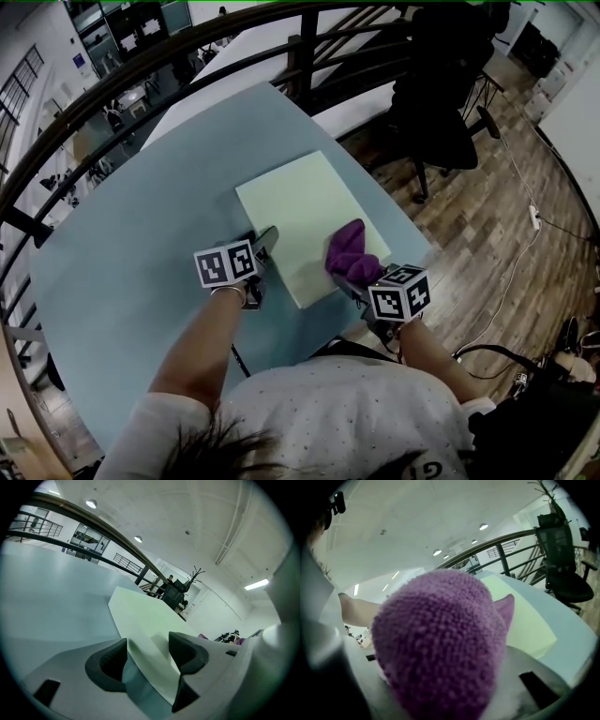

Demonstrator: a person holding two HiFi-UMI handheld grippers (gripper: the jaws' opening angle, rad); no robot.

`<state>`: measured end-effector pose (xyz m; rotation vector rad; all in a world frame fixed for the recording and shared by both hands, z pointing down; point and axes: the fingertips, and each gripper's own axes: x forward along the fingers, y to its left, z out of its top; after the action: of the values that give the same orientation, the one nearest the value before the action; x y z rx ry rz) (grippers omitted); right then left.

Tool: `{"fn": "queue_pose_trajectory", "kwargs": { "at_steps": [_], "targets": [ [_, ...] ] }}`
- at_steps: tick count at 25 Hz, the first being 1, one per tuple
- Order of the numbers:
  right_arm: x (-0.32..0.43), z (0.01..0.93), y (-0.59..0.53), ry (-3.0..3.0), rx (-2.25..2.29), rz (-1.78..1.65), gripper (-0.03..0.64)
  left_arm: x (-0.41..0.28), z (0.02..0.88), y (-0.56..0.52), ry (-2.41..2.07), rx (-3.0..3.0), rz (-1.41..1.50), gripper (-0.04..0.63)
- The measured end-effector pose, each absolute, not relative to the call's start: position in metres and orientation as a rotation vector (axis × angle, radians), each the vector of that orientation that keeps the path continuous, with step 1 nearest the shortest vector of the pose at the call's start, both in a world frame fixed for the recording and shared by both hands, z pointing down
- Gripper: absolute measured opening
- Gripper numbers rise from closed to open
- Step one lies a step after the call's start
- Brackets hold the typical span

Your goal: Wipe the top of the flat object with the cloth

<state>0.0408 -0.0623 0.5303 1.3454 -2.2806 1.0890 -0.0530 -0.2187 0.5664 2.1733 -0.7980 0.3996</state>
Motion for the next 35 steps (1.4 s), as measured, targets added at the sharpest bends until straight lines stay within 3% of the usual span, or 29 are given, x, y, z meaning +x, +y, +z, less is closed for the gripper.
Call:
{"fn": "queue_pose_trajectory", "kwargs": {
  "at_steps": [9, 15, 22, 27, 30, 35],
  "targets": [
    [0.125, 0.525, -0.061, -2.32, 1.472, 1.153, 0.032, -0.045, 0.566, -0.222, -0.774, 2.156, 0.405, 0.275],
    [0.167, 0.526, -0.067, -2.458, 1.305, 1.33, 0.032, -0.034, 0.569, -0.231, -0.796, 2.186, 0.373, 0.275],
    [0.226, 0.485, -0.055, -2.666, 1.075, 1.31, 0.034, -0.061, 0.526, -0.198, -1.083, 2.135, 0.093, 0.278],
    [0.278, 0.472, -0.082, -2.679, 1.051, 1.135, 0.034, -0.09, 0.478, -0.155, -1.504, 2.092, -0.159, 0.089],
    [0.286, 0.464, -0.101, -2.693, 1.022, 1.015, 0.034, -0.084, 0.462, -0.109, -1.649, 2.034, -0.227, 0.008],
    [0.268, 0.422, -0.13, -2.801, 0.948, 0.716, 0.032, -0.045, 0.429, -0.043, -1.699, 1.949, -0.277, 0.0]
  ]
}}
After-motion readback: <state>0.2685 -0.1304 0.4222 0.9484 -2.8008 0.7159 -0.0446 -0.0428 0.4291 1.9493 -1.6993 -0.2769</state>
